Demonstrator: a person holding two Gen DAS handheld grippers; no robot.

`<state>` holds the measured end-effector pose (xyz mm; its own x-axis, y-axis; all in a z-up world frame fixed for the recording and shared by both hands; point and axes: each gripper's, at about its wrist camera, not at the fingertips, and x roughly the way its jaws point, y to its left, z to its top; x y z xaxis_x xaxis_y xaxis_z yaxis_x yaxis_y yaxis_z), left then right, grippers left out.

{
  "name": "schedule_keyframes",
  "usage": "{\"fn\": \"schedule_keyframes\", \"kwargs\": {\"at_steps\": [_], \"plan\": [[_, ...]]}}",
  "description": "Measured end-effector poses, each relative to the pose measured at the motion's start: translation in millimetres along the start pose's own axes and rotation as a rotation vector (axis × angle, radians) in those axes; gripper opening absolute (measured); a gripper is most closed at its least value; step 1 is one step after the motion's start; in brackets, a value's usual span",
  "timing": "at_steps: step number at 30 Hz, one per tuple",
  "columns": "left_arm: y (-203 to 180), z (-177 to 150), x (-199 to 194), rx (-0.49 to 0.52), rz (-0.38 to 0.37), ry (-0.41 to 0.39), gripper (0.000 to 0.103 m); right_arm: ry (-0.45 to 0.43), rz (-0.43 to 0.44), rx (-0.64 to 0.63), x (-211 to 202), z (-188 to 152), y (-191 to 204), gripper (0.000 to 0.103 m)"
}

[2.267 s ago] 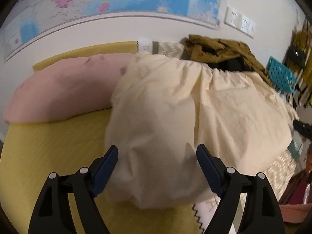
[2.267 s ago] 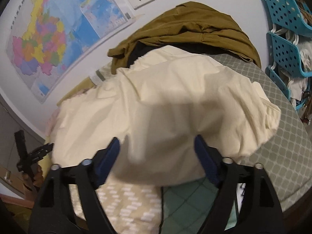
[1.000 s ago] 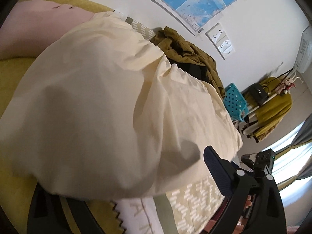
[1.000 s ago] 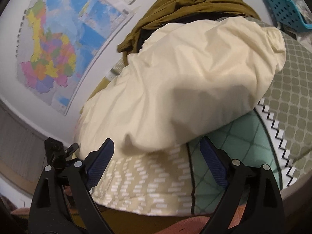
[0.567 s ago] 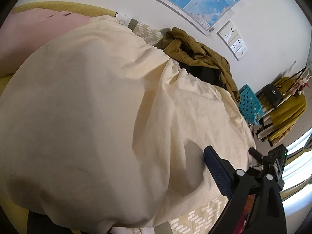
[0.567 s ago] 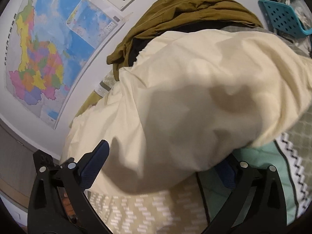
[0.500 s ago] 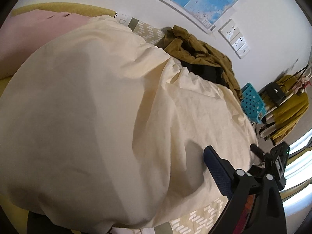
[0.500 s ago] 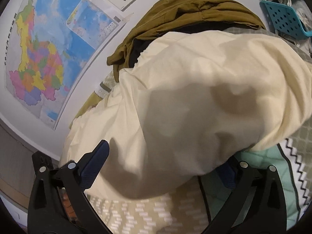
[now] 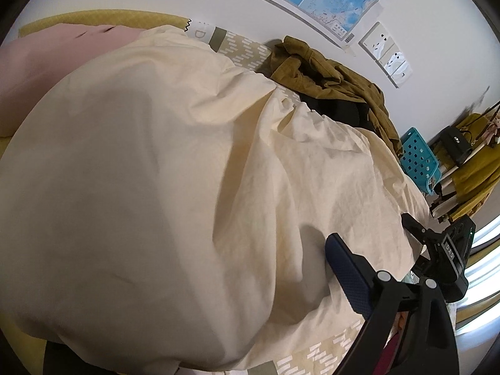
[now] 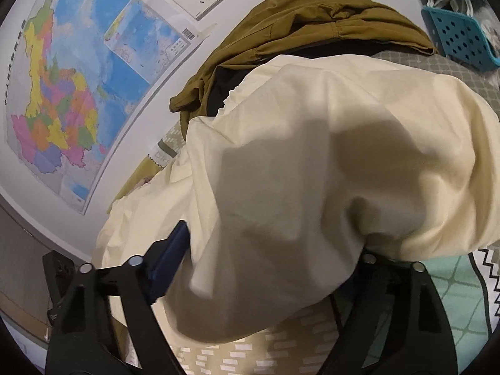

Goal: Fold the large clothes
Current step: 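Grasp the cream bundle with both tools and lift it off the bed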

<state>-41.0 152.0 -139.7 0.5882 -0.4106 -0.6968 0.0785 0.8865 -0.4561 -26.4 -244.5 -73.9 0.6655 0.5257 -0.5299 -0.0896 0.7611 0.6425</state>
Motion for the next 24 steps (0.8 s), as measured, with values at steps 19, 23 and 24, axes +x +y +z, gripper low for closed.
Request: {"fn": "schedule_keyframes", "kwargs": {"at_steps": [19, 23, 24], "plan": [[24.6, 9.3, 0.0, -0.121, -0.057, -0.018, 0.060, 0.038, 0.075, 0.021, 13.9, 13.7, 0.9, 0.059], [34.9, 14.0, 1.4, -0.165, -0.100, -0.016, 0.061, 0.081, 0.120, 0.058, 26.2, 19.3, -3.0, 0.069], [33.0, 14.5, 2.2, -0.157, -0.097, -0.015, 0.065, 0.083, 0.110, 0.035, 29.6, 19.8, 2.4, 0.076]]}}
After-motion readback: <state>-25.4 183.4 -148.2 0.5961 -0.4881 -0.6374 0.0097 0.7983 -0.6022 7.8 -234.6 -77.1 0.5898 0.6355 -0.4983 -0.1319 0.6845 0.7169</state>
